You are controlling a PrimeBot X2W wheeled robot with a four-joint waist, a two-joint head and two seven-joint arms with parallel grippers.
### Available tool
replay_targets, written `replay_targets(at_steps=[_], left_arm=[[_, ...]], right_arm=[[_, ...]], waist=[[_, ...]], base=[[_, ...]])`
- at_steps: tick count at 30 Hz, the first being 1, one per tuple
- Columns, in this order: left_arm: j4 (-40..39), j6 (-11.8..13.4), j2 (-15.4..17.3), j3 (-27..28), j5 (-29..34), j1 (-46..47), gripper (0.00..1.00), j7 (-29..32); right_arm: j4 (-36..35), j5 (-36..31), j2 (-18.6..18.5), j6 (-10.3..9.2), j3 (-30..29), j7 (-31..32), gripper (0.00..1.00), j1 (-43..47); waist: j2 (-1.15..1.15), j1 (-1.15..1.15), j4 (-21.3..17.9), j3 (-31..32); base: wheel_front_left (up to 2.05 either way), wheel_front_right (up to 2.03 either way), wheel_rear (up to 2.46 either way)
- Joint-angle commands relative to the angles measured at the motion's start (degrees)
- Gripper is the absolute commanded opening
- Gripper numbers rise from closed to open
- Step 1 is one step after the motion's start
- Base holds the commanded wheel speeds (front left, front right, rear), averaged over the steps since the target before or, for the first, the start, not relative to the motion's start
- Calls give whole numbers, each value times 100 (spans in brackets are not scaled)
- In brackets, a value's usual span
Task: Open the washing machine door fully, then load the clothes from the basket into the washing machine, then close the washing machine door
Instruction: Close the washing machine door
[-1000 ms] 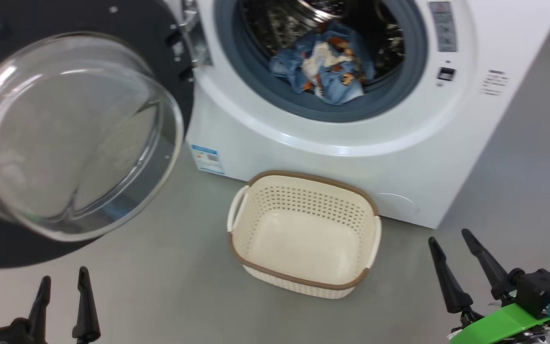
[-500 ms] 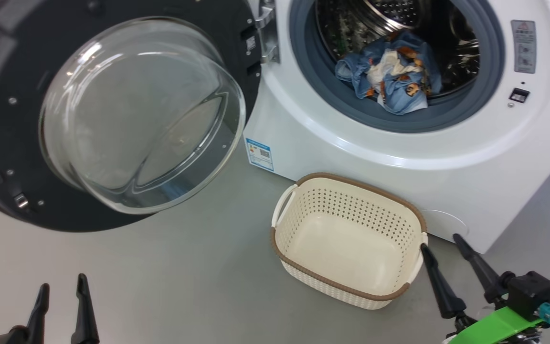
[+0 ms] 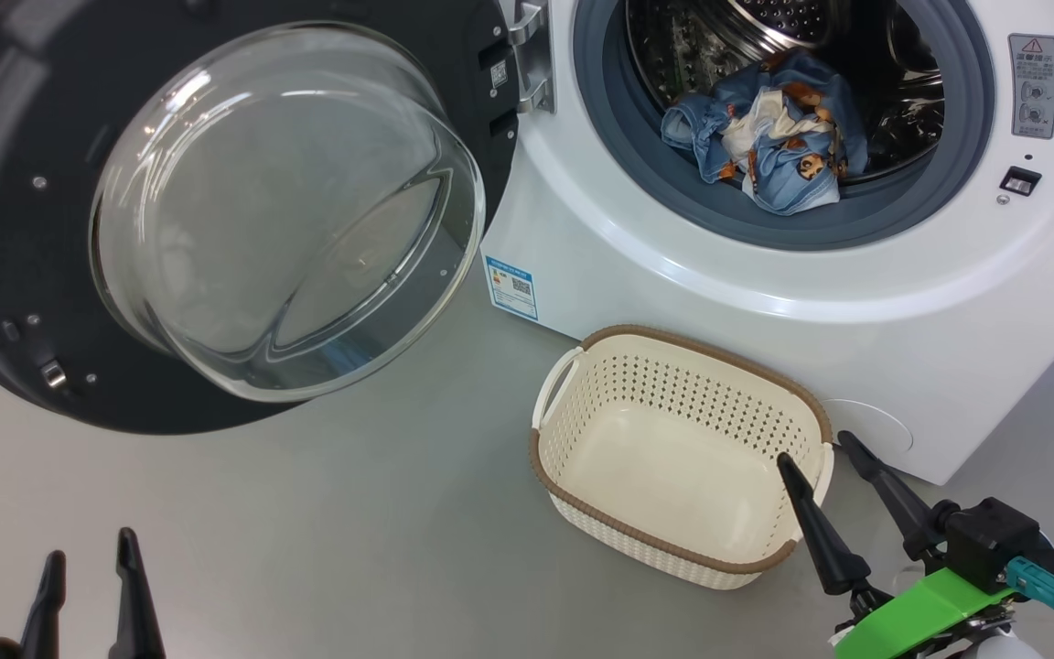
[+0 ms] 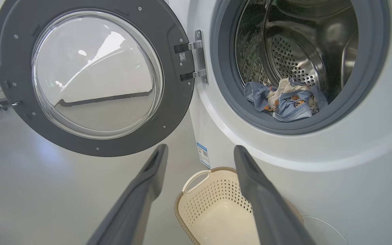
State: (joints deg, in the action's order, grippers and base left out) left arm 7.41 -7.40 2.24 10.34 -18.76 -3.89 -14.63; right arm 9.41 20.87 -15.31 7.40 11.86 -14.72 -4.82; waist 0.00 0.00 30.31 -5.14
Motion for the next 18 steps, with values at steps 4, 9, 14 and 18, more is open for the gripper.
replay_targets(at_steps=[4, 9, 14, 18], left_arm=[[-258, 5, 65, 274, -174, 45, 55, -37], [-589, -5, 85, 504, -284, 351, 0, -37], [-744, -7, 658, 633, -780, 958, 0, -37], [-518, -8, 1353, 860, -1386, 1622, 0, -37]], right_arm=[[-109, 71, -83, 9, 123, -28, 100, -181], [-153, 50, -17, 9, -16, -28, 100, -44], [-221, 13, 44, 9, -171, -28, 100, 117], [-286, -33, 86, 9, -251, -28, 100, 196]], waist=[[0, 0, -10, 12], [0, 0, -42, 30], [0, 0, -75, 20], [0, 0, -172, -47]], base=[[0, 0, 0], [0, 0, 0], [0, 0, 0], [0, 0, 0]])
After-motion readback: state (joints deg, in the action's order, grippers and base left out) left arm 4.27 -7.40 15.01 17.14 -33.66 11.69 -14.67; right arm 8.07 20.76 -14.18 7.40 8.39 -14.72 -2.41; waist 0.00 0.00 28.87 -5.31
